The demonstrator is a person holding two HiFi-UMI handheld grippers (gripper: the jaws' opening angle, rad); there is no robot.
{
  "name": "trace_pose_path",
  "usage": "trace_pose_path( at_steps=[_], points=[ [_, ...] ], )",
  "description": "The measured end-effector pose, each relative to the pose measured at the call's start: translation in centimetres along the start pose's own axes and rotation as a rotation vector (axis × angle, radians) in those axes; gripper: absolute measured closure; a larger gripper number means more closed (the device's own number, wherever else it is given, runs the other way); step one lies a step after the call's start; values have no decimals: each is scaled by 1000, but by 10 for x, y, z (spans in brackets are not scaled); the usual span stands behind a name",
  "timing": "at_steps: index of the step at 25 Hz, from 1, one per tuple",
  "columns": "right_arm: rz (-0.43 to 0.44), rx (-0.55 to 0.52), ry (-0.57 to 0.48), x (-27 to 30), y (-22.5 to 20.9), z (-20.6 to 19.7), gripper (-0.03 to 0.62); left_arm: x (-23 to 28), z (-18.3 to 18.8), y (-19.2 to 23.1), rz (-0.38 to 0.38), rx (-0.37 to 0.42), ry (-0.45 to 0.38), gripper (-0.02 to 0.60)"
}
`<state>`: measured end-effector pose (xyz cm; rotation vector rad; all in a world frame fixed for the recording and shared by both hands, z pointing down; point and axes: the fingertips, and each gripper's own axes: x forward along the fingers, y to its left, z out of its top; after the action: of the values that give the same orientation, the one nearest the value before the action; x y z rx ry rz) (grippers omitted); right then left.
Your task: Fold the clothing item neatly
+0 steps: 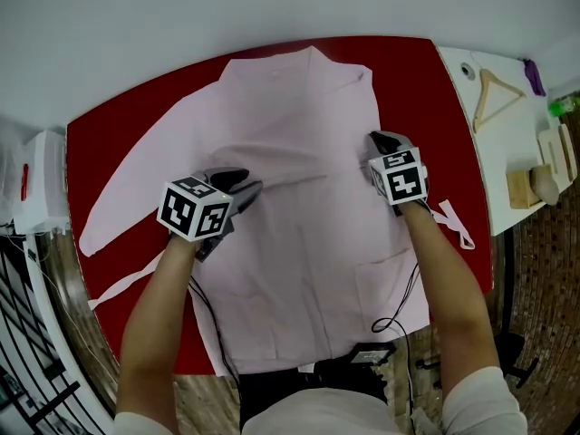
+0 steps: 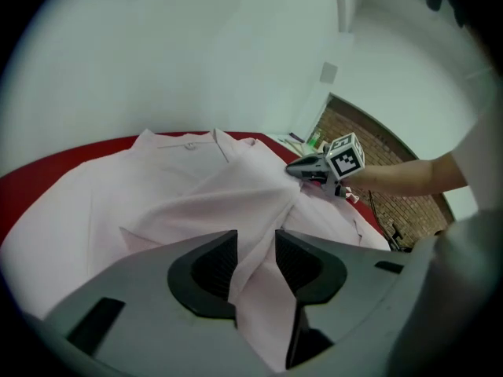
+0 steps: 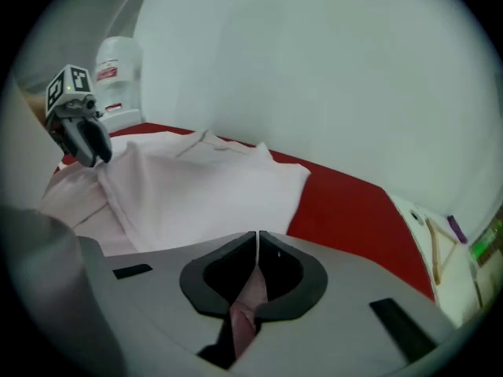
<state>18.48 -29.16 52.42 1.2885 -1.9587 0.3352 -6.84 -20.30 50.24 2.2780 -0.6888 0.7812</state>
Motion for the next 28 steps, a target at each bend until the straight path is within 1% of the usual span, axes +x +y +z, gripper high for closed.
trace_pose_path(
  at_steps=[1,3,7,9,11,16,19,20,21,22,24,25,26,27,28],
  points=[
    [-10,40,11,1,-10,-9,571,2,-4,2,2,-8,19,429],
    [-1,98,9,1,-22,-17,571,6,-13,6,10,-13,63,430],
    [-9,36,19,4,-26,-16,571,14,-33,7,-6,-42,147,430],
    [-4,73,16,4,-28,-16,571,15,-38,5,-20,-65,164,437],
    [3,111,11,4,-30,-17,571,13,-43,2,-46,-78,181,456],
    [27,143,-1,4,-30,-16,571,-1,-61,-12,-126,-89,243,456],
    [26,145,-3,4,-30,-16,571,-10,-83,-26,-175,-57,336,455],
    [26,142,-3,4,-30,-17,571,-13,-84,-30,-188,-46,339,456],
    [25,140,-2,3,-30,-17,571,-18,-76,-31,-196,-42,307,455],
    [22,139,-3,3,-31,-17,571,-23,-59,-30,-198,-46,244,456],
    [-8,127,-19,-3,-35,-11,571,-32,-13,-20,-187,-57,84,455],
    [-33,111,-38,-8,-35,-4,571,-33,10,-13,-175,-57,20,456],
    [-51,87,-65,-15,-32,5,571,-33,28,-5,-162,-57,-21,456],
    [-49,55,-99,-22,-21,17,571,-29,41,3,-148,-57,-40,456],
    [-16,16,-138,-30,-2,31,571,-23,50,11,-129,-58,-43,456]
  ],
)
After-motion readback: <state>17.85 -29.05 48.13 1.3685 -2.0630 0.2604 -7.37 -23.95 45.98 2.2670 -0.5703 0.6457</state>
